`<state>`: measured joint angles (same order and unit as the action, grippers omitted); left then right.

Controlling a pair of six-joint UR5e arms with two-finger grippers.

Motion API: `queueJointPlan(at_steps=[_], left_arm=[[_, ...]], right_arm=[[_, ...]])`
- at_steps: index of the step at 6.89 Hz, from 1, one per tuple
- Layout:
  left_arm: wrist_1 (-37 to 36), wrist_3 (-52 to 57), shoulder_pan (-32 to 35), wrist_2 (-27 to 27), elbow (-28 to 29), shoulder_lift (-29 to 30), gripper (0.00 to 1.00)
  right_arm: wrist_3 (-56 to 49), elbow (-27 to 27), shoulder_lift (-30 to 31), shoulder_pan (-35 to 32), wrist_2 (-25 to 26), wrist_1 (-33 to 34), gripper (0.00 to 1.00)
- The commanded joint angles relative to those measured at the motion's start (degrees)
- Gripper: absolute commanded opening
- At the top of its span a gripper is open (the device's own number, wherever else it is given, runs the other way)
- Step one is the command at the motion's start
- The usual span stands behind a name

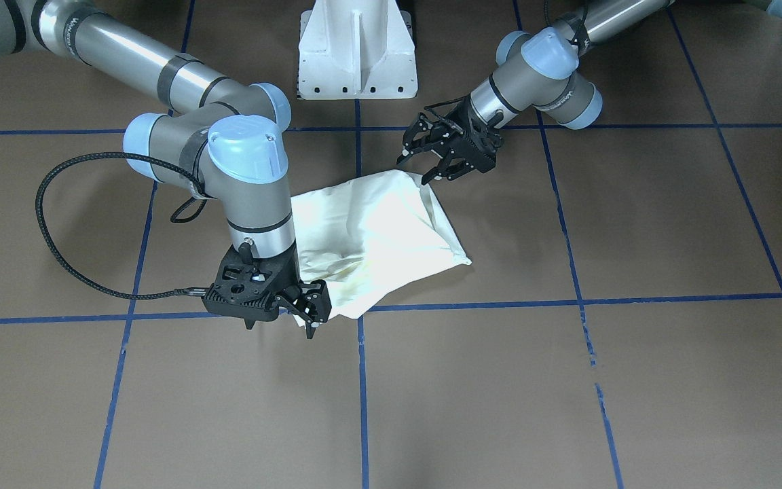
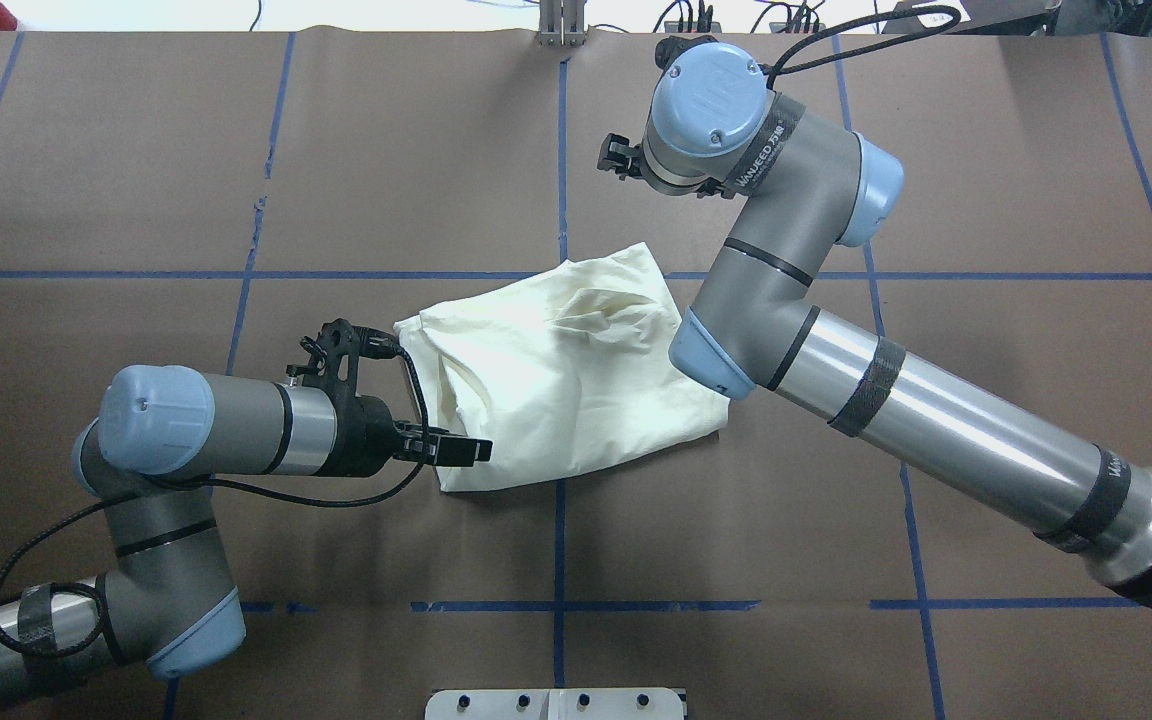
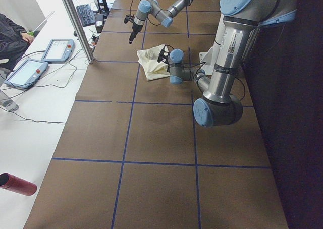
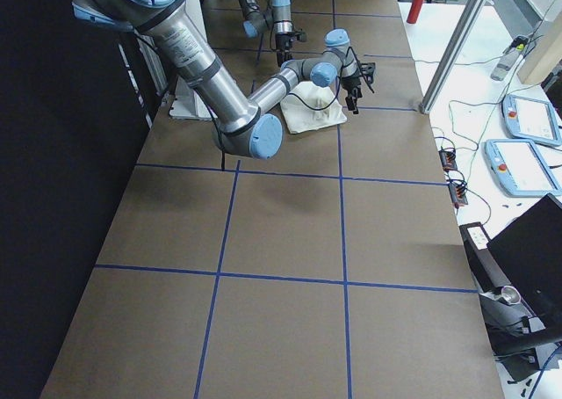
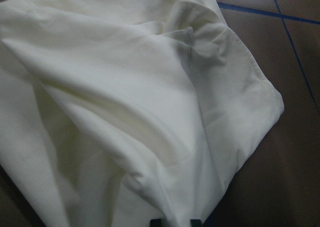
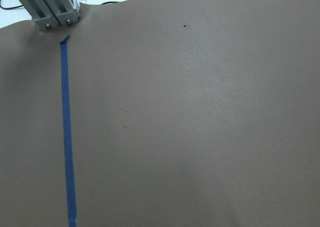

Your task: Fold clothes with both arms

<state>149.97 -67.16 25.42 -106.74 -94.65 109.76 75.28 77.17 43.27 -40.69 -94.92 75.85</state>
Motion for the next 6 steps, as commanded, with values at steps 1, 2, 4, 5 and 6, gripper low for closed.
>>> queueJointPlan(at_steps=[1,2,4,5,6], left_arm=[[0.67,1.68,-0.37,3.18,1.12,0.45,1.0],[0.67,1.68,-0.55,3.72,2.0,0.63,1.0],[2.25,1.59,-0.73,6.1,4.8,2.46,1.0],[2.34,1.5,-0.81,6.1,5.08,2.74,1.0],[2.34,1.5,-1.77,6.1,5.35,3.09,1.0]], right_arm=[[-0.14,0.0,0.06,0.0,0.0,0.0,1.0],[-0.23,0.0,0.06,0.0,0.0,0.0,1.0],[-0.31,0.0,0.06,0.0,0.0,0.0,1.0],[-0.31,0.0,0.06,0.0,0.0,0.0,1.0],[-0.31,0.0,0.15,0.0,0.0,0.0,1.0]])
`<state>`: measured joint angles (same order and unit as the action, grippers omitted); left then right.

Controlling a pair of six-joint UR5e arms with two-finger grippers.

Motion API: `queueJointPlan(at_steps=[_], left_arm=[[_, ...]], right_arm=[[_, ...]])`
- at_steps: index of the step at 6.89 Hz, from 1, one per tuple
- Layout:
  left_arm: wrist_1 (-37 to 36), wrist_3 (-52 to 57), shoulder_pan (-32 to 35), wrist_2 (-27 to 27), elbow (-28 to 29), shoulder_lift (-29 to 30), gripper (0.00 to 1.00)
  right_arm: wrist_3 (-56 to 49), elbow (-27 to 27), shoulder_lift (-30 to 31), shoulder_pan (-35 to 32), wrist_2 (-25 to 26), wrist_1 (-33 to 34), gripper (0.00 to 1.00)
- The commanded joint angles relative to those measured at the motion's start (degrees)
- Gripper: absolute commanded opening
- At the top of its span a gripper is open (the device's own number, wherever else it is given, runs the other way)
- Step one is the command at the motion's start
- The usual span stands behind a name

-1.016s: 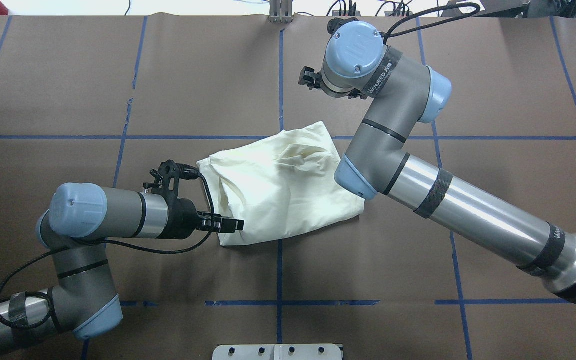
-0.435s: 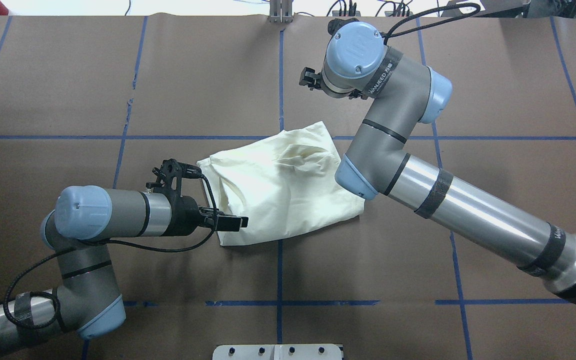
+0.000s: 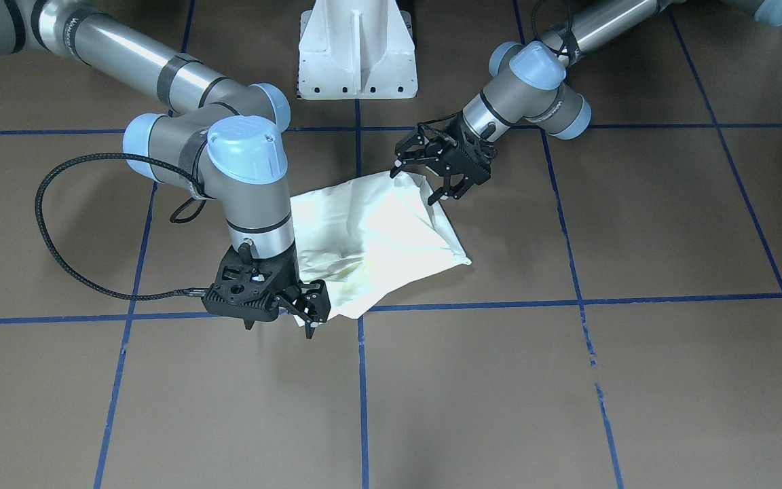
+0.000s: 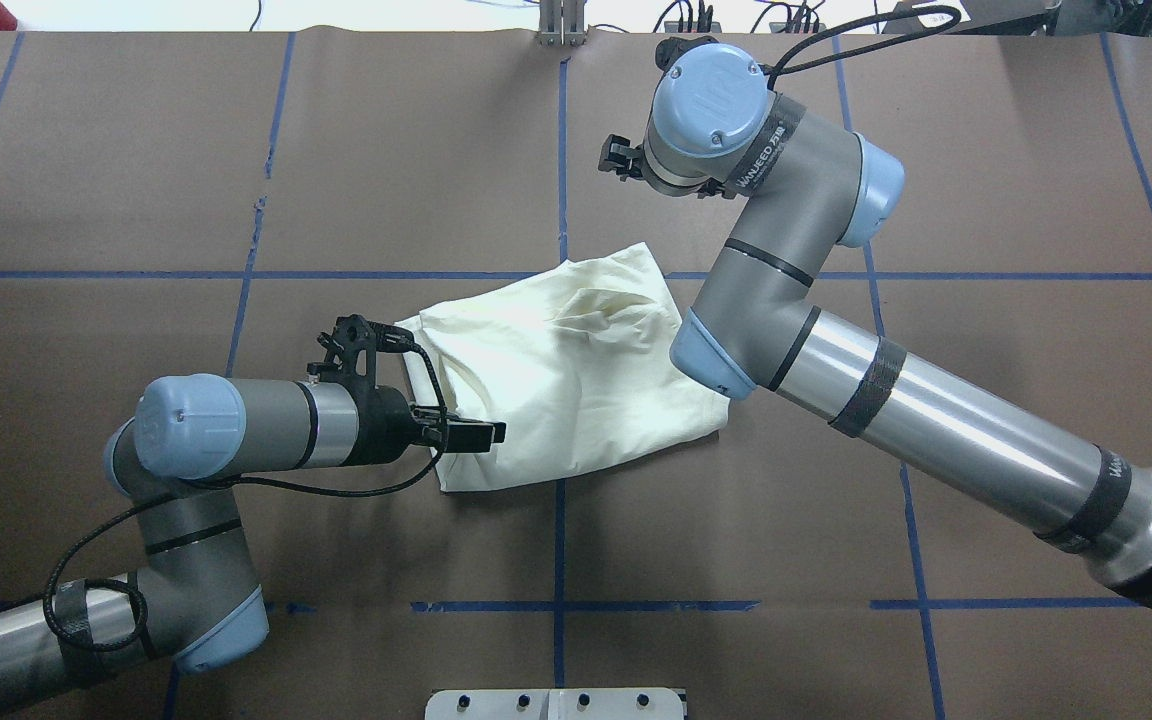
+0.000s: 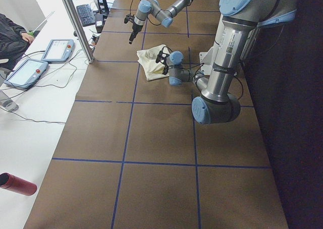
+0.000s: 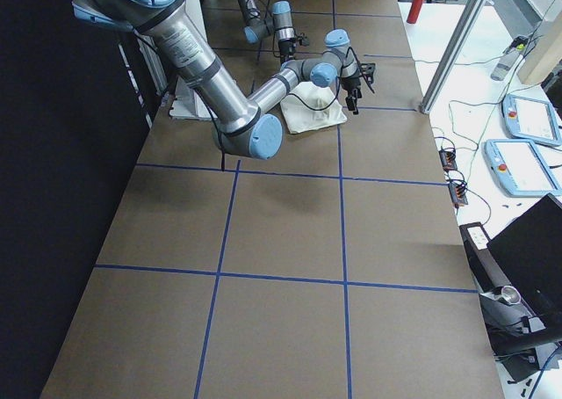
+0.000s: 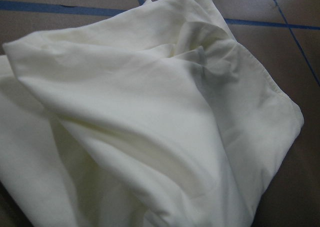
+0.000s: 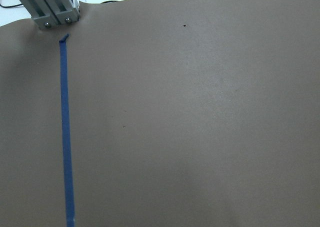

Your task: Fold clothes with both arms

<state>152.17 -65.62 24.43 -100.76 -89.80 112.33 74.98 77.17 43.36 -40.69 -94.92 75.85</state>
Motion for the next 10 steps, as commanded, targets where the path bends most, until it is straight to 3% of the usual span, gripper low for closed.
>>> queueJointPlan(at_steps=[1,2,4,7,8,9,10], left_arm=[[0.23,-0.21,-1.92,1.34,0.42,0.52,0.74],[0.23,-0.29,-2.02,1.53,0.42,0.34,0.35],[0.23,-0.38,-2.11,1.53,-0.19,-0.27,0.0],[0.14,-1.34,-2.11,1.53,-0.2,-0.45,0.0],[0.14,-4.05,-2.11,1.18,-0.37,-0.45,0.16],[0.14,-3.81,-2.02,0.83,-0.72,-0.62,0.99],[-0.21,-3.72,-1.32,-1.95,-2.38,-1.58,1.0]], right_arm=[[-0.01,0.0,0.06,-0.09,0.0,0.0,1.0],[-0.09,0.0,0.06,-0.09,0.0,0.0,1.0],[-0.01,0.0,0.06,0.0,0.0,0.0,1.0],[-0.01,0.0,-0.03,0.0,0.0,0.0,1.0],[-0.01,0.0,-0.03,0.0,0.0,0.0,1.0],[-0.01,0.0,-0.03,0.0,0.0,0.0,1.0],[-0.01,0.0,-0.03,0.0,0.0,0.0,1.0]])
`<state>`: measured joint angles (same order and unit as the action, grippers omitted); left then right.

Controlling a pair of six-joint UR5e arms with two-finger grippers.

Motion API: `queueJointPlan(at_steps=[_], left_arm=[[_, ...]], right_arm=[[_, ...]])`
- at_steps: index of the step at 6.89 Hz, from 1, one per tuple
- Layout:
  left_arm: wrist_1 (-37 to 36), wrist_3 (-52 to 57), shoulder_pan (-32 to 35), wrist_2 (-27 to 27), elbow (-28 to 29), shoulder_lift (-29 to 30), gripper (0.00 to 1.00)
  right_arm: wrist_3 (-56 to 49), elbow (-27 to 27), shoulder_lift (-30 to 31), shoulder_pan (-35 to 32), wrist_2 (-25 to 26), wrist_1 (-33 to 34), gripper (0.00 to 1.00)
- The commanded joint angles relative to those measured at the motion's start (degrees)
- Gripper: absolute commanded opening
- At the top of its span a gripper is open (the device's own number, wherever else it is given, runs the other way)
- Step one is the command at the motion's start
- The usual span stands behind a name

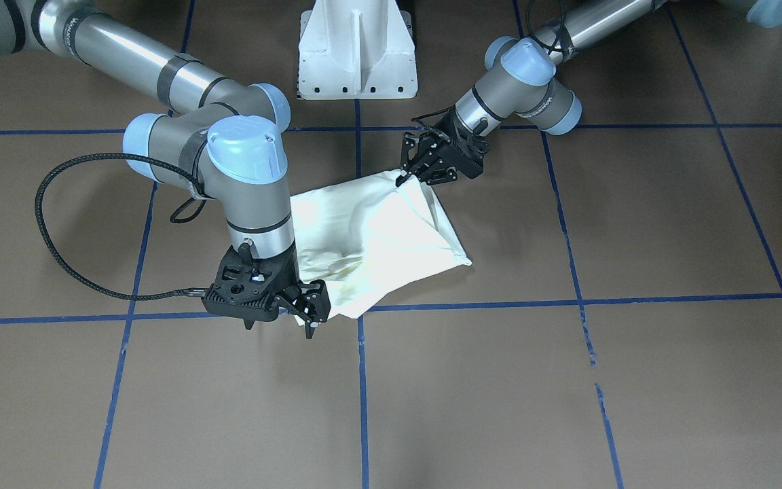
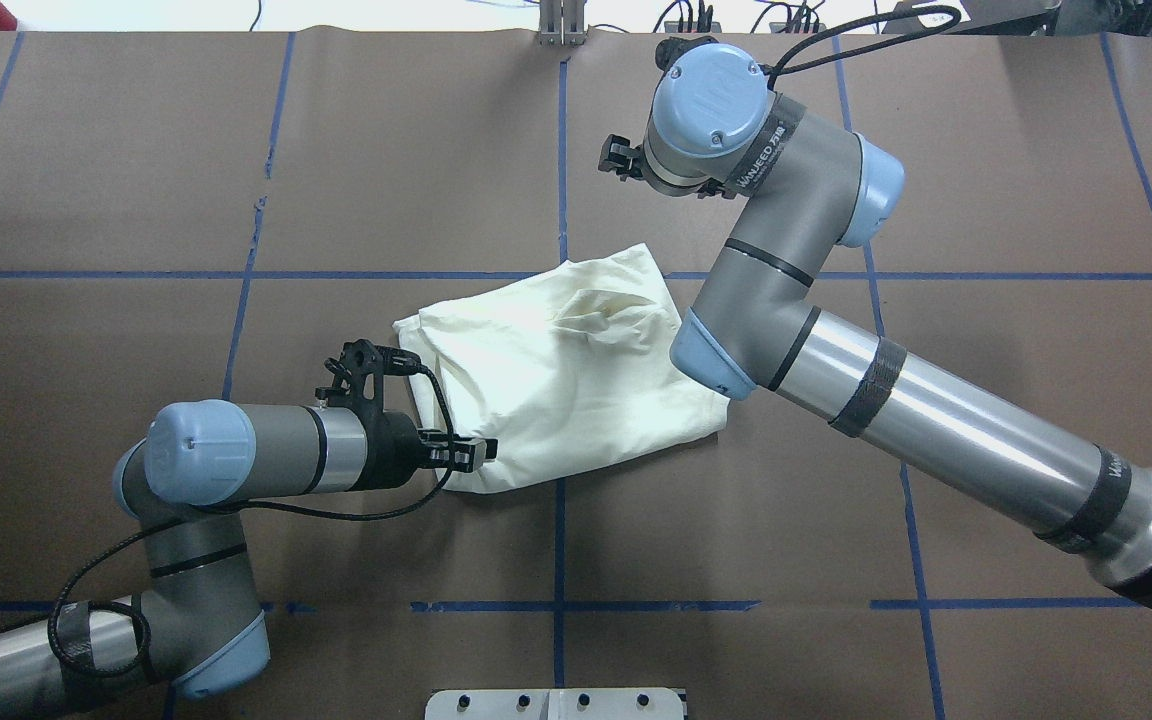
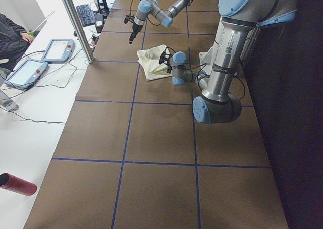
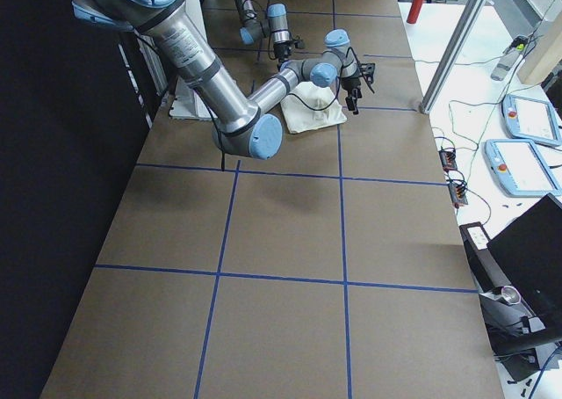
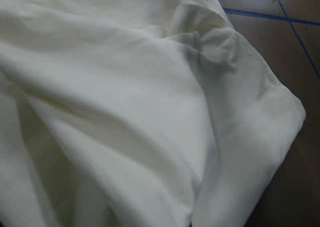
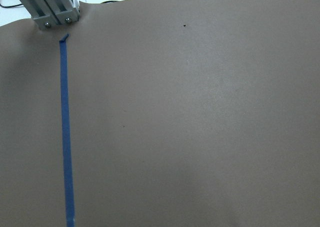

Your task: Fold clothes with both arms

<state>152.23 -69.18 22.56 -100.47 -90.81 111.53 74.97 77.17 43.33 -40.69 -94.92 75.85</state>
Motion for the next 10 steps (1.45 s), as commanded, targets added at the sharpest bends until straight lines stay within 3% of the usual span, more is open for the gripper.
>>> queueJointPlan(at_steps=[1,2,4,6,10], left_arm=[[-0.61,-0.17,2.03,-5.23,-5.48,-3.74,1.0],[-0.79,-0.61,3.01,-7.26,-8.82,-4.99,1.0],[-1.67,-9.68,3.46,-7.02,-9.56,-2.3,1.0],[-1.67,-15.26,3.11,-4.14,-4.76,2.88,1.0],[-1.06,-22.32,-1.38,1.15,-0.87,3.35,1.0]], right_arm=[[0.09,0.0,0.0,0.0,0.0,0.0,1.0],[0.09,0.0,0.0,0.0,0.0,-0.09,1.0],[0.09,0.0,0.09,0.0,0.0,-0.09,1.0],[0.09,0.0,0.09,0.0,0.0,-0.09,1.0],[0.0,0.0,0.26,0.0,0.0,-0.09,1.0]])
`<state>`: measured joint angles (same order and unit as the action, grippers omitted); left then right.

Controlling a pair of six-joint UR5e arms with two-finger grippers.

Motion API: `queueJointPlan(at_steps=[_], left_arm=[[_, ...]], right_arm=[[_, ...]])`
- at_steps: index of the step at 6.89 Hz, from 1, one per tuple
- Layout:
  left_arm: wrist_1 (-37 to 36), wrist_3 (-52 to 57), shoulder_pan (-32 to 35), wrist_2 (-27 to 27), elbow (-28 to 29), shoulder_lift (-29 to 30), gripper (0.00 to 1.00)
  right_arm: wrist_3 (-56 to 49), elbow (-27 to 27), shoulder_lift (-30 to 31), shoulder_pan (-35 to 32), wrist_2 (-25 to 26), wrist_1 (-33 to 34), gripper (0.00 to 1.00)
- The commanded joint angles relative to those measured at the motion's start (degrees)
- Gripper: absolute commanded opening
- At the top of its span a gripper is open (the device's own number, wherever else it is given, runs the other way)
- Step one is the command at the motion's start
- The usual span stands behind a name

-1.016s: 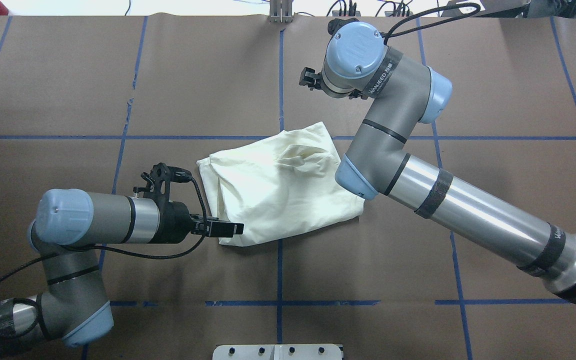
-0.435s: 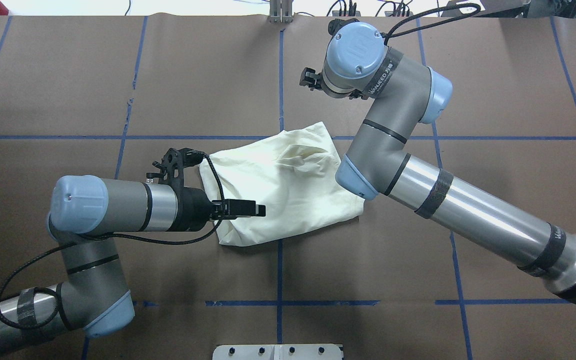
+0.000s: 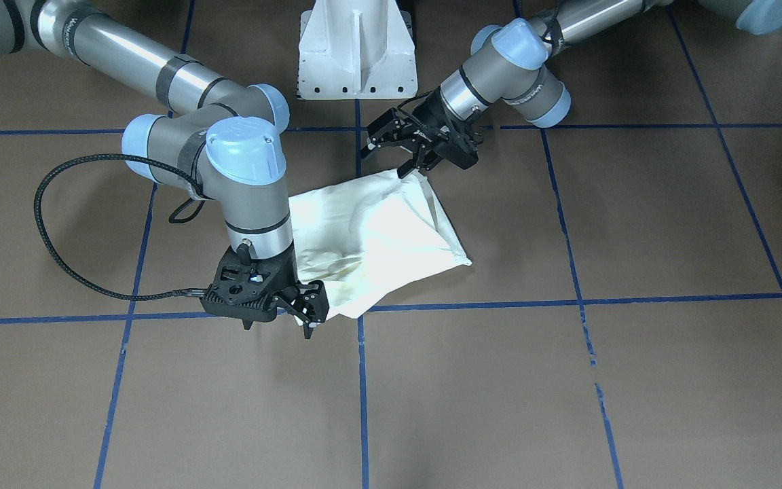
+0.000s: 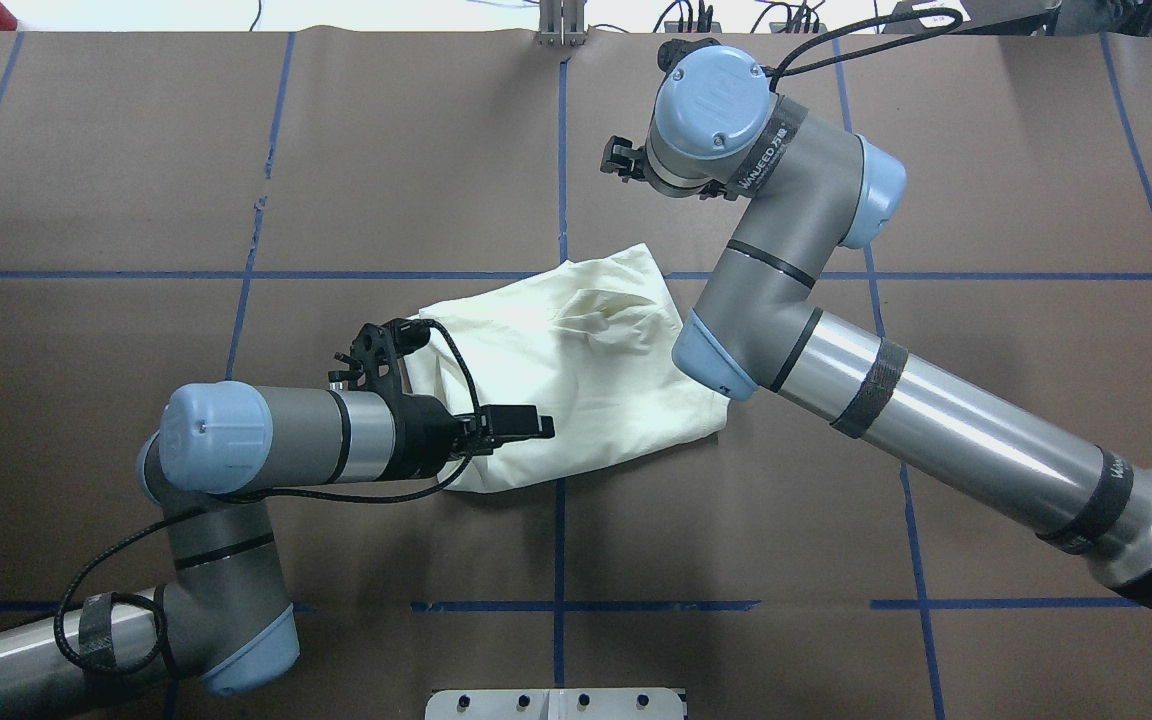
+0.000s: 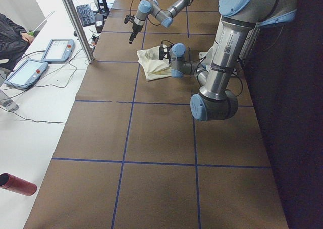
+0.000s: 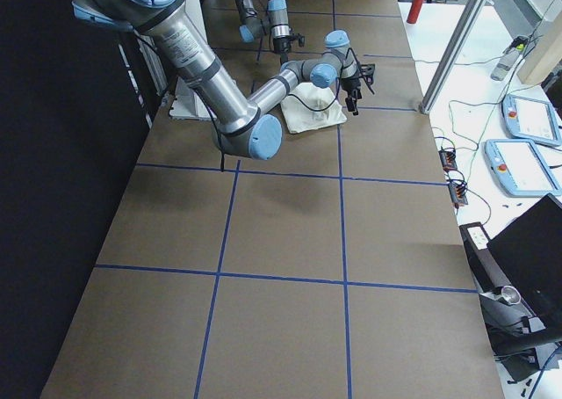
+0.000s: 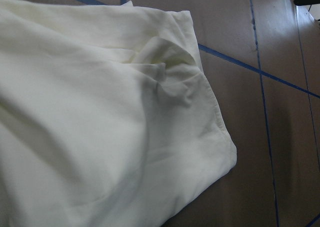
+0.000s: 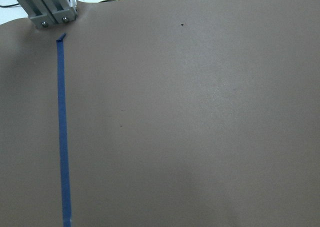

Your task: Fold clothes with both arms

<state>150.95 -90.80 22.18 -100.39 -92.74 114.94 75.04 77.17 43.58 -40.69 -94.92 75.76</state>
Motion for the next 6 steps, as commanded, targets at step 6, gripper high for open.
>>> queueJointPlan(at_steps=[6], left_arm=[[0.57,-0.78,-1.44,3.36,4.5,-0.25,1.0]], right_arm=[[-0.07,0.0,0.02,0.0,0.0,0.0,1.0]])
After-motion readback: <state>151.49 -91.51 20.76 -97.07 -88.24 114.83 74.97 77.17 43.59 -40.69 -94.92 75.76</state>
